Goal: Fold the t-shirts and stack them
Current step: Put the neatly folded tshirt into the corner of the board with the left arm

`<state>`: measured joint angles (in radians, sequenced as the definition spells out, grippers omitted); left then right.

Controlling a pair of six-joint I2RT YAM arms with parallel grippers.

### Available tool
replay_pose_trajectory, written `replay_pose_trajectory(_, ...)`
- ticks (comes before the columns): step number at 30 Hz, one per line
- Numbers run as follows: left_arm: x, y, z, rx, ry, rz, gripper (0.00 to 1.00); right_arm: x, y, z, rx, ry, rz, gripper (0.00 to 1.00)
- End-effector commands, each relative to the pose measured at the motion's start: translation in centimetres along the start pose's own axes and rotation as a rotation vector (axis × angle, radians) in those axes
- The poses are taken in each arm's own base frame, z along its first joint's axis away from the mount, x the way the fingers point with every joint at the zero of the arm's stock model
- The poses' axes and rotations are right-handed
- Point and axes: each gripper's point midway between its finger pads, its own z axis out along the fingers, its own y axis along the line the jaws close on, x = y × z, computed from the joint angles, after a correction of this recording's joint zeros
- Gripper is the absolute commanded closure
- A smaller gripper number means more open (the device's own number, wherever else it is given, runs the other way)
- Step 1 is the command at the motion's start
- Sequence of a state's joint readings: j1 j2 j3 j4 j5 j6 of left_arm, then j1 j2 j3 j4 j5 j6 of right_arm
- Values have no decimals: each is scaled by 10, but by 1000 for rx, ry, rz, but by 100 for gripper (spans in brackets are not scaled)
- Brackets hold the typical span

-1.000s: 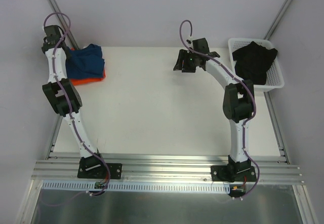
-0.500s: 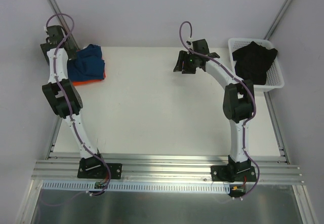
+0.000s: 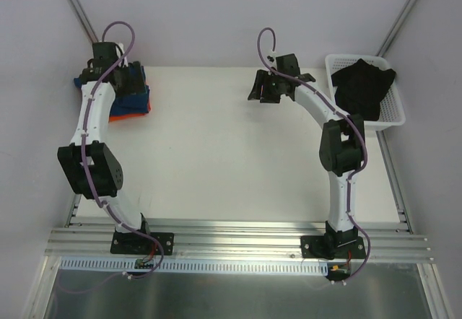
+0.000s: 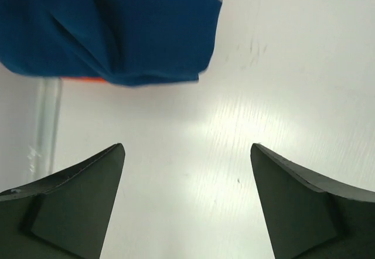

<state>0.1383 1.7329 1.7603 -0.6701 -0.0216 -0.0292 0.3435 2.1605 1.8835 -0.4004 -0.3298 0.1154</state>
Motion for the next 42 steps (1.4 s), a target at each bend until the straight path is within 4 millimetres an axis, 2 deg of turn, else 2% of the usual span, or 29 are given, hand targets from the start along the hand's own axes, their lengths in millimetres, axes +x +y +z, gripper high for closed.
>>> replay_pose_trajectory(1, 76, -17, 33, 101, 263, -119, 11, -27, 24, -35, -48, -82, -20, 39)
replay_pose_trajectory(4, 90, -28, 46, 150, 330, -153, 20, -26, 25, -38, -47, -84, -33, 39)
replay_pose_trajectory(8, 95, -32, 68, 164, 376, -161, 21, -24, 25, -46, -45, -90, -44, 39)
replay_pose_trajectory(10, 89, -31, 81, 157, 371, -160, 23, -19, 23, -47, -40, -81, -46, 39)
replay_pose_trajectory(11, 79, -28, 85, 145, 348, -152, 23, -20, 22, -51, -39, -87, -52, 39)
replay_pose_trajectory(12, 81, -27, 92, 134, 356, -151, 23, -15, 19, -50, -35, -79, -49, 39)
replay_pose_trajectory(18, 58, -17, 106, 84, 296, -127, 23, -14, 8, -54, -18, -80, -35, 39)
replay_pose_trajectory(23, 49, -11, 117, 53, 267, -118, 23, -18, 6, -53, -14, -89, -34, 39)
replay_pose_trajectory(28, 35, -2, 141, 3, 223, -90, 22, -22, 8, -51, -8, -96, -44, 39)
replay_pose_trajectory(29, 26, -1, 142, 3, 198, -80, 22, -23, 7, -51, -5, -99, -45, 39)
replay_pose_trajectory(34, 3, -1, 158, 3, 127, -80, 21, -22, 7, -52, 6, -102, -61, 39)
replay_pose_trajectory(35, -13, 2, 158, -23, 77, -65, 21, -22, 7, -52, 7, -101, -63, 39)
replay_pose_trajectory(37, -25, -1, 162, -29, 38, -55, 21, -23, 9, -52, 9, -106, -68, 39)
replay_pose_trajectory(38, -42, -1, 160, -32, -16, -49, 21, -24, 9, -52, 13, -107, -70, 39)
replay_pose_trajectory(42, -78, -7, 150, -44, -125, -30, 20, -27, 12, -53, 13, -114, -80, 38)
